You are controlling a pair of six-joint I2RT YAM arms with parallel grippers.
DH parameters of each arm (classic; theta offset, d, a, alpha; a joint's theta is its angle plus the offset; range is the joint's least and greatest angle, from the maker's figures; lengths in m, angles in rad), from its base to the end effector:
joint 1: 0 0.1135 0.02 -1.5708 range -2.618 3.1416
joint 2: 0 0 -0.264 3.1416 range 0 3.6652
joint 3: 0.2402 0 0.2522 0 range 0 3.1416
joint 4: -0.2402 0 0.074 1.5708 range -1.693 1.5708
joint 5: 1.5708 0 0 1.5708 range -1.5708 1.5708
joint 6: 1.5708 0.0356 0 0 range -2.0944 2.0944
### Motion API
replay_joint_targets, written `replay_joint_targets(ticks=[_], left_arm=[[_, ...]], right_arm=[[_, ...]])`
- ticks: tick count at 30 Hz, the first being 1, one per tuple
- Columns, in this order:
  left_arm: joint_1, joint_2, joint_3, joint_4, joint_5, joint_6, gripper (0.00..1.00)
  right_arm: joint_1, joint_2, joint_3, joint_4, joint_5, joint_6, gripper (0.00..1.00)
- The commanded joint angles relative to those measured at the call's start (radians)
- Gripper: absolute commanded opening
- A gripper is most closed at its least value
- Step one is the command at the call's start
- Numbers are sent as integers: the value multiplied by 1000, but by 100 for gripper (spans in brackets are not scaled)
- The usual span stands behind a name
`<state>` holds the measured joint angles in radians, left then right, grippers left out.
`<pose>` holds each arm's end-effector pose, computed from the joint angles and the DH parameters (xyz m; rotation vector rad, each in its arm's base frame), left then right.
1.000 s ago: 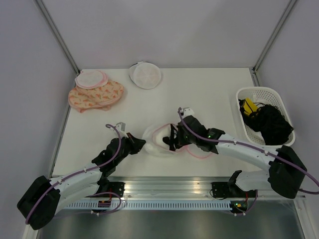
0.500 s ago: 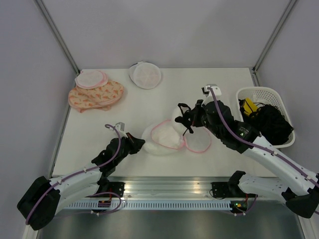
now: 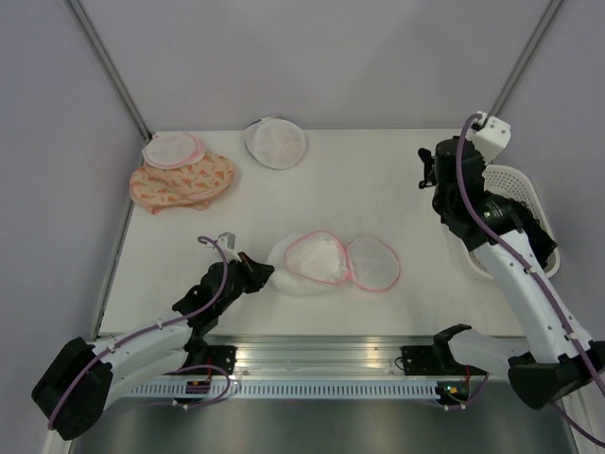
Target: Unzip the laundry bag and remove the bra
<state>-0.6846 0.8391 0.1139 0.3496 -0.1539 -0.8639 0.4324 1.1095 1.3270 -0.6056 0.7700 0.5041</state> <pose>0.1338 -0.1022 0.1523 -0.2895 2.0243 -0.8592 0.2109 0.0701 0.4237 0.5486 1.7639 -0.1043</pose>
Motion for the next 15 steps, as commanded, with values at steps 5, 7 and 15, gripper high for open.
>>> replay_joint_targets(ticks=[5,7,15], left_arm=[[7,-12,30,9,43,-15,2],[7,-9,36,6,57,-17,2],[8,-41,43,-12,83,-21,2]], right_arm=[[-387,219,35,139,-71,68,0],[-469,291,31,179,-80,97,0],[-643,466,-63,279,-104,226,0]])
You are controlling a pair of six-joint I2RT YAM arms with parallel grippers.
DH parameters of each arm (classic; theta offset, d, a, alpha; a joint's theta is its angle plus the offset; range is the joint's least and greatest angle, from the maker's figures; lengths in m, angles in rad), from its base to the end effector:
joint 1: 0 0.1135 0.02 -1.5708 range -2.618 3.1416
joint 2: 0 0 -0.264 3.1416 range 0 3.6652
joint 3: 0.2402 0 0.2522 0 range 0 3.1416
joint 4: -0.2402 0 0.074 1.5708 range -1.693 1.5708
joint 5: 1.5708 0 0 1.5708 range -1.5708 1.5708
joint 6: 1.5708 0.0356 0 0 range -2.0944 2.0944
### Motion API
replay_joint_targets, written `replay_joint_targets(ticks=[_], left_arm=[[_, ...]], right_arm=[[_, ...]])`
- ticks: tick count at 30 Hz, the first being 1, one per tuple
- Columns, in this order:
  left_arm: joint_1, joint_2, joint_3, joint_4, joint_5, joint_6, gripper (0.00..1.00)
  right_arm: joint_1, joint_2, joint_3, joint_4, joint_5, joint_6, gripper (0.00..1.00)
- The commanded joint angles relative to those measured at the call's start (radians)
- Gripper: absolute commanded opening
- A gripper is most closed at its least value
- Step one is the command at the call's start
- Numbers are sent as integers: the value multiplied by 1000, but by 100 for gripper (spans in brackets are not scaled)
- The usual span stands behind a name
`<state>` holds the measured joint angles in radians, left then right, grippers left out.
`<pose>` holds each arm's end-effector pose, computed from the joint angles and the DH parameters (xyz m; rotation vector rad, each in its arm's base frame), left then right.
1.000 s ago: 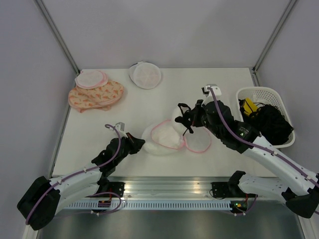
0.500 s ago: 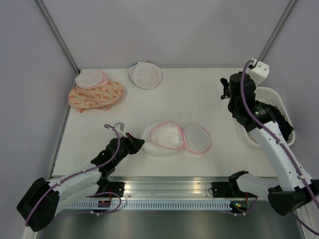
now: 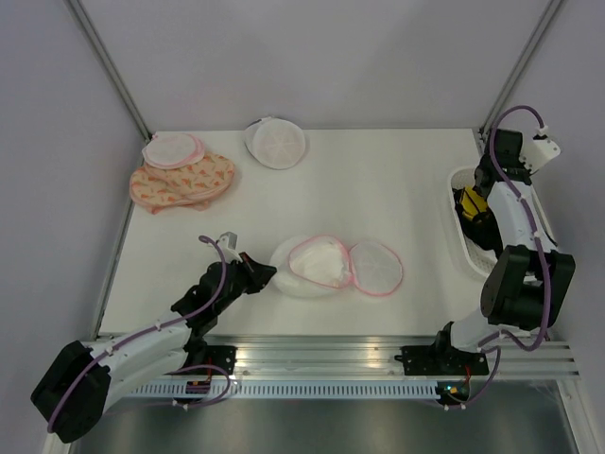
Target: Unzip the laundry bag and remove the bra
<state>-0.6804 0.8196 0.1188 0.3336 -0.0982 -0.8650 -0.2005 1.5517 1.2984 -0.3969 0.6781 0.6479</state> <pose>0.1327 -0.1029 0.1551 -0.2580 2.0362 -0.9113 0.3367 -0.0912 0.3126 1.1798 1.7344 -0.4833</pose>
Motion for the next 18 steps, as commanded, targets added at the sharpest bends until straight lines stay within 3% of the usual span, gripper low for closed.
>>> replay_joint_targets(ticks=[1,5,10,11,12,13,16,18], left_arm=[[2,-30,41,-5,28,-19,2],[4,-48,38,-13,37,-19,2],[4,-69,27,-8,49,-26,2],[2,-73,25,-5,52,-28,2],[2,-73,24,-1,54,-28,2],[2,-73,22,-1,52,-28,2],[2,-68,21,1,49,-29,2],[2,-71,16,5,48,-32,2]], right_arm=[[-11,51,-43,70,-14,93,0],[-17,65,-101,-20,20,174,0],[-17,-68,-217,-33,38,207,1],[-17,-91,-229,-30,23,191,4],[-17,-141,-229,-28,-1,173,9],[-17,-169,-229,-20,-21,136,29],[-7,-277,-215,18,-208,15,62],[15,-315,-185,26,-344,-48,69]])
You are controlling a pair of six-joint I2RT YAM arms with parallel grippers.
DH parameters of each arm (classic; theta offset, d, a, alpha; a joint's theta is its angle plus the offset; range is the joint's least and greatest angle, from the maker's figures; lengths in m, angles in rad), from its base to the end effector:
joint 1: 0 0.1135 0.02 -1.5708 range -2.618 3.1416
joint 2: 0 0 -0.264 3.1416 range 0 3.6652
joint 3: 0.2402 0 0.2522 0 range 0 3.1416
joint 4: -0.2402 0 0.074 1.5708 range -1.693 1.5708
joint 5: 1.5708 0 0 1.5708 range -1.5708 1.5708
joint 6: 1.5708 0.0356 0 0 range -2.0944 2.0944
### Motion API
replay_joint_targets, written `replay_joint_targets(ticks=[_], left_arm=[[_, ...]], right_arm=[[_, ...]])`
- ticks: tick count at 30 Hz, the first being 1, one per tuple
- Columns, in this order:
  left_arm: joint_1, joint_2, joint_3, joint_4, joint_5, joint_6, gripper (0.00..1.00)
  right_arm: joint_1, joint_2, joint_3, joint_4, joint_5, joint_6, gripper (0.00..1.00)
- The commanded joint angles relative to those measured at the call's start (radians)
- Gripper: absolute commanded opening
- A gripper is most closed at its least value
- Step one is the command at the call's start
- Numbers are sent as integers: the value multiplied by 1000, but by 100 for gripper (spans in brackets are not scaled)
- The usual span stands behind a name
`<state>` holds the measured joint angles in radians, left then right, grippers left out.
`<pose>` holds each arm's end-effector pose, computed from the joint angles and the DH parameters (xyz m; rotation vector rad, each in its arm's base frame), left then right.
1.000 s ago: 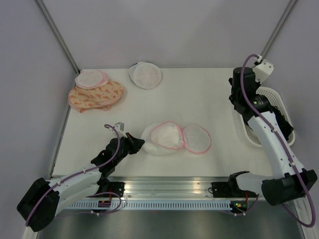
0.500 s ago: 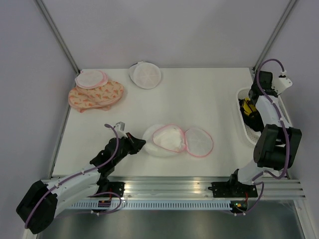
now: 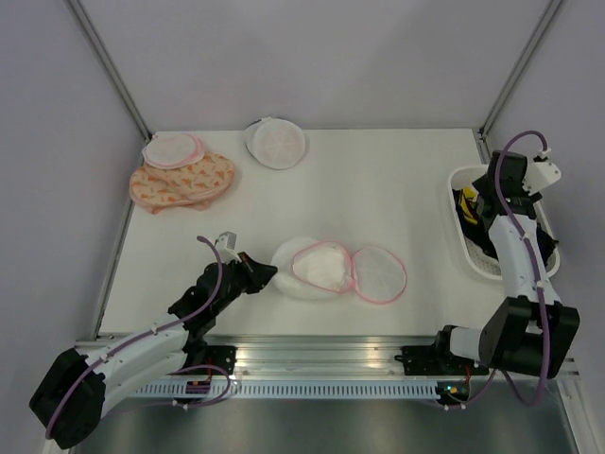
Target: Unzip the laundry bag and remove the bra
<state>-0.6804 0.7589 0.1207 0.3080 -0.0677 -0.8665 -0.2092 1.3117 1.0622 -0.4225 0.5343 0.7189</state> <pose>0.1294 -0.1016 0.1619 -0.2369 2.0112 -0.9613 0.2764 -0.0772 0.3012 1.2066 1.7816 -0.3056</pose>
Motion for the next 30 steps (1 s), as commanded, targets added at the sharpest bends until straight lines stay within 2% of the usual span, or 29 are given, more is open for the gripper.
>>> replay_joint_targets(ticks=[1,6,10,12,13,14,18,24,30], left_arm=[[4,-12,8,37,17,-35,2],[2,-16,-4,48,9,-49,2],[2,-27,-15,52,2,-68,2],[4,-32,-19,52,-3,-72,2],[2,-35,-21,52,-4,-75,2],[2,-35,-21,52,-6,-77,2],[2,-35,-21,48,-7,-78,2],[2,-46,-30,45,-9,-89,2],[2,-72,-42,34,-12,-97,2]], right_arm=[[66,-80,65,36,-220,-166,74],[290,-101,94,-9,-376,-259,77],[509,-167,-66,56,-509,-237,76],[598,-209,-126,80,-520,-217,77],[695,-216,-180,99,-513,-204,77],[741,-223,-208,116,-517,-185,77],[962,-195,-303,218,-514,-109,77],[1134,-39,-324,313,-453,-58,77],[1166,99,-280,327,-378,-26,77]])
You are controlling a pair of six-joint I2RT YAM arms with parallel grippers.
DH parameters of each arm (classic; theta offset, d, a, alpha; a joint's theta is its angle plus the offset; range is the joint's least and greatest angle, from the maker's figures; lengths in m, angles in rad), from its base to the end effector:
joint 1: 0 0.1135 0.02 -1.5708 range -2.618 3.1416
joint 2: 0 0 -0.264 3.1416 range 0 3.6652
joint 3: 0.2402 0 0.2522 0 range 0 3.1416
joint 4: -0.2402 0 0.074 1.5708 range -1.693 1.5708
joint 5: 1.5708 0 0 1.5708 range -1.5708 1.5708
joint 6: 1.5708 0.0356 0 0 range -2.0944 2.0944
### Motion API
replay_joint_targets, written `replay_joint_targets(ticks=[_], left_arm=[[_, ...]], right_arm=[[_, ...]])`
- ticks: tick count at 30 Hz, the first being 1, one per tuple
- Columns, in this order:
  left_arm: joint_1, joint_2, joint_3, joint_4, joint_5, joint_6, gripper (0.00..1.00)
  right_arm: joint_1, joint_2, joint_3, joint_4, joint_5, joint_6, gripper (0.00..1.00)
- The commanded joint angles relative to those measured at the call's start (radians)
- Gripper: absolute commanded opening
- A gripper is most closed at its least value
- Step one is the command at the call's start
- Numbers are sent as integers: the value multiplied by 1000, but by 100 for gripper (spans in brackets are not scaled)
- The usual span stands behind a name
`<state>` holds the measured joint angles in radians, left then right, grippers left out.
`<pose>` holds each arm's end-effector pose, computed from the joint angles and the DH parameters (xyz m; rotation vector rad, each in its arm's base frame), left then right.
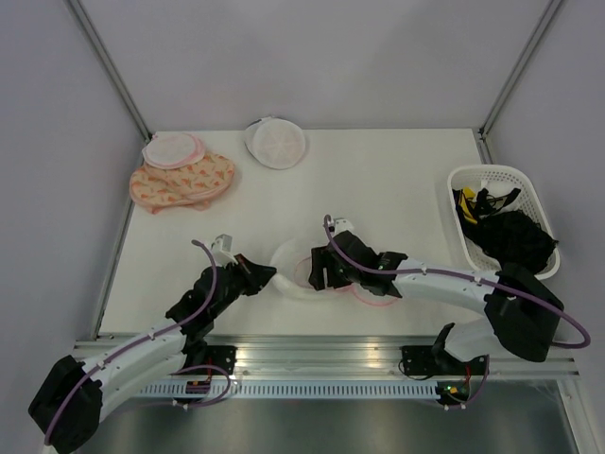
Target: Unzip the laundry bag and remove the bra
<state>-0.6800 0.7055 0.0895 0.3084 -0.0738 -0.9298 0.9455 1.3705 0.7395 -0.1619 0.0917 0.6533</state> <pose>0.1245 -0.0973 0.1590 -0.3045 1.9895 -1.0094 0.1651 0.2231 0.1982 -0.3124 2.4409 0.6442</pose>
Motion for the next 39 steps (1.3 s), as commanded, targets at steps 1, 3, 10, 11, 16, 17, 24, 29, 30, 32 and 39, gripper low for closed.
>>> replay_joint_targets(ticks=[1,3,10,11,16,17,24,29,30,32,39], left_arm=[[3,-20,-13,34,-6,-35,2],[2,-15,-16,40,-6,-40,2],[3,-8,-28,54,3,-50,2],[2,-9,-30,54,3,-52,2],[3,-20,-34,52,5,-55,2],[2,-20,-36,51,5,-56,2],[3,-46,-40,26,-6,-57,2],[3,-63,-33,-2,-30,-46,2],[2,-63,-33,-2,-35,-44,2],[3,-58,-31,-5,-40,-40,2],[3,-44,-20,-17,-49,-35,2]], right_arm=[[15,54,46,77,63,43,77],[27,108,46,125,40,57,76],[50,245,41,252,-27,91,61],[52,254,41,268,-33,94,54],[52,271,32,292,-46,98,23],[52,265,31,285,-35,98,6],[52,89,15,165,32,68,0],[53,-126,-2,23,26,22,0],[53,-189,1,4,25,17,0],[52,-253,6,-46,46,8,0],[50,-502,84,-200,298,9,0]])
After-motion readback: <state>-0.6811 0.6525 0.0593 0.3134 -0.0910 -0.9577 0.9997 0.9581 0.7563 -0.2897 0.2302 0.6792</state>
